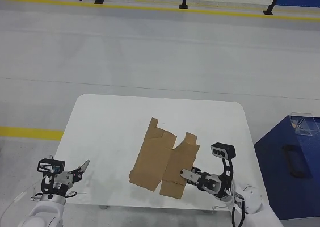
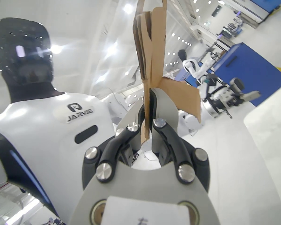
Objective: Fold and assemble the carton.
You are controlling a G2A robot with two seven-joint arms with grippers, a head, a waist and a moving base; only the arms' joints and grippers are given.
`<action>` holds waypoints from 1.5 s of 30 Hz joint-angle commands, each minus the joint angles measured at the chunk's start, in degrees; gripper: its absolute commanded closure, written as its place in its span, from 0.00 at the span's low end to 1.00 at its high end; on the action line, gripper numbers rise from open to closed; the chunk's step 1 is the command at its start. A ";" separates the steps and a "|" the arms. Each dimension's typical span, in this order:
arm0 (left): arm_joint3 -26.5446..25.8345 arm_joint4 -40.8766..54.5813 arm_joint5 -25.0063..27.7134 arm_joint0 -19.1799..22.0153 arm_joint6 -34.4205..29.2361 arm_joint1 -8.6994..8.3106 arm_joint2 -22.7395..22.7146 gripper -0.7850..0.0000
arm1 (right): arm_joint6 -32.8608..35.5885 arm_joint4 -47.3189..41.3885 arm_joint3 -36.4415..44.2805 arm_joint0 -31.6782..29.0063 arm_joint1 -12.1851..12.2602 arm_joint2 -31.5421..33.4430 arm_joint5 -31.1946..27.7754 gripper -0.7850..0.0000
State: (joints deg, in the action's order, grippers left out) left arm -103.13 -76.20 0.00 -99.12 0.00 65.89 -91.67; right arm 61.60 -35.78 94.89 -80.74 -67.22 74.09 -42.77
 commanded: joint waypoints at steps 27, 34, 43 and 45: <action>-10.18 84.55 -0.06 5.39 -48.87 0.38 -3.04 0.00 | 9.58 0.43 -13.49 7.10 1.22 -2.65 9.66 1.00; -5.03 90.75 -0.84 10.79 -61.33 0.02 3.13 0.00 | 15.54 -5.52 -12.03 6.55 1.90 -3.44 15.62 1.00; -5.59 95.39 1.60 10.03 -61.61 0.00 6.70 0.93 | 17.29 -3.88 -11.89 7.07 2.24 -6.82 17.36 1.00; -5.34 95.47 1.42 10.21 -61.64 -0.08 7.20 1.00 | 17.49 -4.56 -12.03 7.27 2.30 -7.17 17.57 1.00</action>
State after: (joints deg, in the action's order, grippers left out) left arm -108.65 19.36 1.57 -89.02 -61.59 65.87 -84.78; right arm 79.01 -39.96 82.96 -73.59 -64.95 67.05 -25.28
